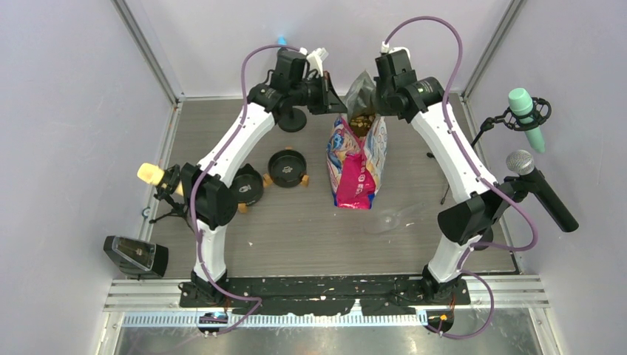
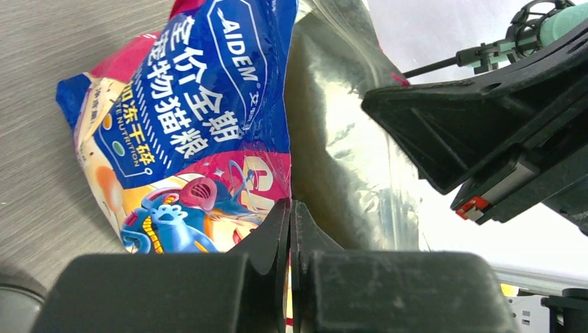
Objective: Serve the pet food
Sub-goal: Open the pet food bag at the center of the board.
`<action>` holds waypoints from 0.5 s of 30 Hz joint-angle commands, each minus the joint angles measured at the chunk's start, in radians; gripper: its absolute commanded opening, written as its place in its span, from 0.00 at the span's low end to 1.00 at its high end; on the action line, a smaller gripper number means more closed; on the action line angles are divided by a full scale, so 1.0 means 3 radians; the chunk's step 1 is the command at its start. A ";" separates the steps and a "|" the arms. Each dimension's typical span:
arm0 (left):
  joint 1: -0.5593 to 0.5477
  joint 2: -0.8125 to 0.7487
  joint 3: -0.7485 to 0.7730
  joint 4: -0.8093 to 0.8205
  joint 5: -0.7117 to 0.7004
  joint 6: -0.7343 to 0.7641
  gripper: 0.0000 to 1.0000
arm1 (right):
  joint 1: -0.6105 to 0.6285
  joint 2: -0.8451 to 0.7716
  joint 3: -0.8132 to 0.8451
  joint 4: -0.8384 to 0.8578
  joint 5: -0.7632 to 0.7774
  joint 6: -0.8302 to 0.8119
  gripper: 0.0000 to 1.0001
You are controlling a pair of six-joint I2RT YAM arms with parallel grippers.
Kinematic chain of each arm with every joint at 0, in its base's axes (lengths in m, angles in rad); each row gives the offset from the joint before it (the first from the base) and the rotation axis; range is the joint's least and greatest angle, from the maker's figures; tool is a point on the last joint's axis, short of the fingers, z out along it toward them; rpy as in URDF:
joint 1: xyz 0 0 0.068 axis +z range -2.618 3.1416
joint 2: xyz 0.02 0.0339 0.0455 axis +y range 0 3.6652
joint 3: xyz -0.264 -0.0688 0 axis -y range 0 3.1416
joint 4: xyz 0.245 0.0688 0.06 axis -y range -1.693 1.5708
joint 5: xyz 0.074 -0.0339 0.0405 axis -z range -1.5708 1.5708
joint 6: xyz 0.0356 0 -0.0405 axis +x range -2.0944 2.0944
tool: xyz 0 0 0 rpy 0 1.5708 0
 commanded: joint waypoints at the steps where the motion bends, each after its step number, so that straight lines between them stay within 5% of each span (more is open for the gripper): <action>1: 0.0077 -0.0312 0.0265 0.0050 -0.0215 0.0186 0.00 | -0.0079 -0.0294 -0.0025 0.0015 0.0101 -0.0116 0.05; 15: 0.0082 -0.0340 0.0318 0.0088 -0.0161 0.0438 0.00 | -0.0113 -0.0564 -0.0409 0.0516 -0.0515 -0.0237 0.05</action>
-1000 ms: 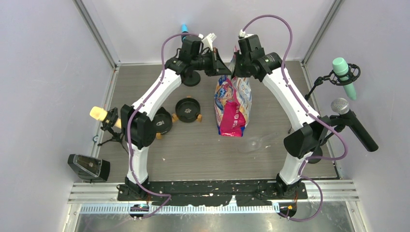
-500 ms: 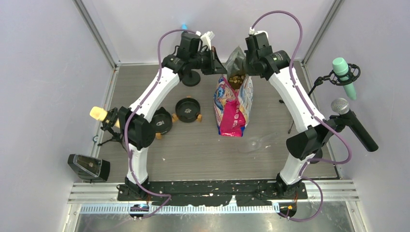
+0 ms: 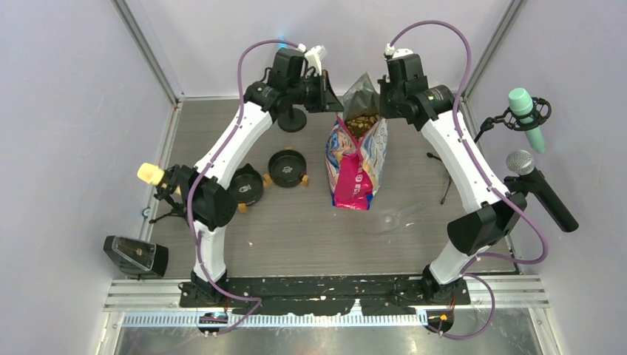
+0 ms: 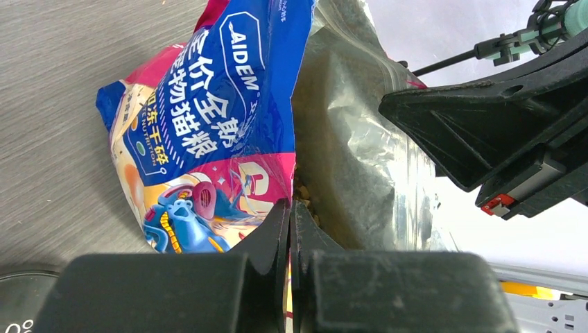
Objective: Serve the pet food
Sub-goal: Open the pet food bag at the center of the board.
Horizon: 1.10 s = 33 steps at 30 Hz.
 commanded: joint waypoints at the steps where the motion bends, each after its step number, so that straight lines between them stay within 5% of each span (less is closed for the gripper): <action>1: 0.0077 -0.0285 0.0219 0.0304 -0.0009 0.0180 0.00 | -0.0003 -0.0199 0.0065 0.0155 -0.0131 -0.0033 0.05; 13: -0.0085 -0.0195 0.0818 -0.0201 -0.0581 0.0265 0.00 | -0.0005 -0.0131 -0.0014 0.0204 -0.0269 0.0086 0.05; 24: -0.0102 -0.0207 0.0697 -0.0278 -0.0661 0.0345 0.00 | -0.0008 -0.0153 0.0014 0.0220 -0.0272 0.0137 0.05; 26: -0.0102 -0.0211 0.0710 -0.0291 -0.0667 0.0336 0.09 | -0.0013 -0.0155 0.0035 0.0206 -0.0334 0.0142 0.06; 33: -0.0090 -0.0161 0.0716 -0.0409 -0.0674 0.0504 0.45 | -0.0021 -0.0141 0.0052 0.0198 -0.0618 0.0171 0.51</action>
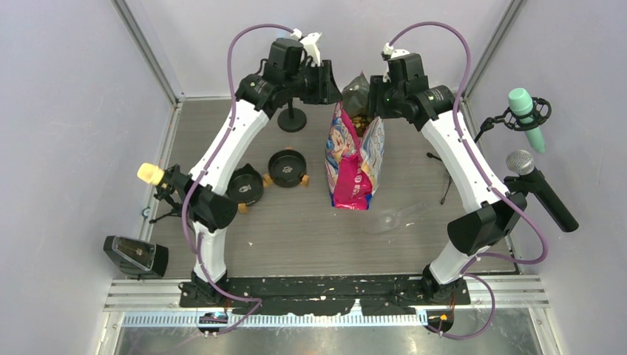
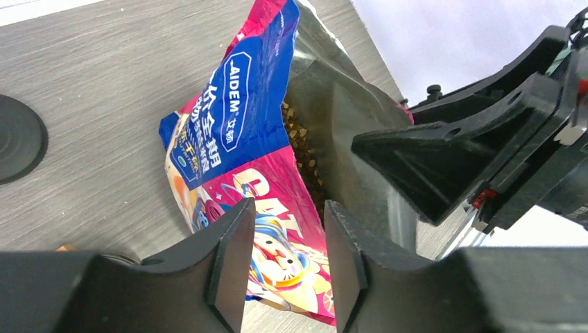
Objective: Serve the pet food
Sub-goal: Open the pet food bag at the center of the board.
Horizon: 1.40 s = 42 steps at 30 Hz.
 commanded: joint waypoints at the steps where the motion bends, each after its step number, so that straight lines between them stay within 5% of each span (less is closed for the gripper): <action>1: 0.0039 -0.0138 0.0155 0.0072 -0.0032 0.0187 0.46 | 0.0001 -0.0137 0.0067 0.0098 -0.0222 0.0036 0.56; 12: -0.0037 -0.0158 -0.0078 0.0332 0.0275 0.0132 0.72 | 0.0000 -0.0140 -0.0006 0.0089 -0.0242 0.0129 0.68; 20: -0.0027 -0.0171 0.0032 0.0211 0.0184 0.0257 0.76 | -0.0018 -0.0315 -0.0021 0.0089 -0.0093 0.0088 0.80; 26: 0.0209 -0.0616 -0.0099 -0.0009 0.0107 0.0387 0.98 | -0.0195 -0.0720 -0.0080 -0.0017 -0.0038 0.0251 0.83; 32: 0.0282 -0.0920 -0.0394 -0.0179 0.0076 0.0487 1.00 | -0.0260 -0.1185 -0.0553 -0.0165 0.0451 0.0689 0.75; 36: 0.0287 -0.1092 -0.0599 -0.0299 -0.0109 0.0602 1.00 | -0.0260 -0.1464 -0.1129 -0.0276 0.0792 0.0958 0.61; 42: 0.0292 -0.1278 -0.0924 -0.0324 -0.0111 0.0547 1.00 | -0.0249 -0.1572 -0.1801 -0.0250 0.0740 0.1222 0.48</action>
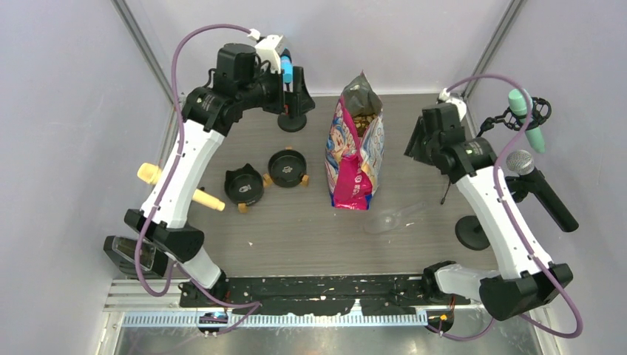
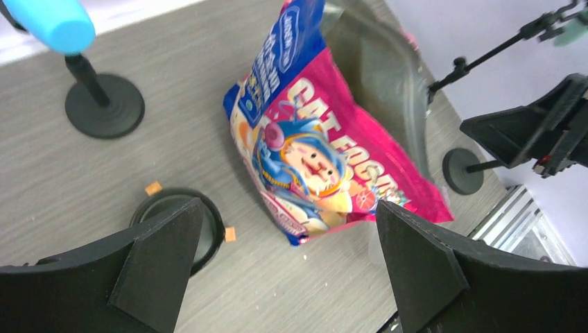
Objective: Serve the pet food
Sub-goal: Open the pet food bag at the center of the board, then pick up the spatula from the center of the board.
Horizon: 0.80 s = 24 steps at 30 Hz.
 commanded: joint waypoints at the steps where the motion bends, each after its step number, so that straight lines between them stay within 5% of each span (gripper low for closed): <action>1: 0.0004 -0.0128 -0.0251 -0.0081 0.0011 -0.0008 1.00 | 0.0033 -0.0011 -0.0395 -0.0002 0.0147 0.0366 0.48; 13: 0.0004 -0.0430 -0.0799 0.0199 0.0114 -0.0194 1.00 | 0.0248 0.0329 -0.1183 0.0371 0.0299 0.1047 0.58; 24: 0.0001 -0.0489 -0.0996 0.0243 0.0091 -0.0147 1.00 | 0.0271 0.0677 -0.1679 0.0553 0.0380 0.1272 0.58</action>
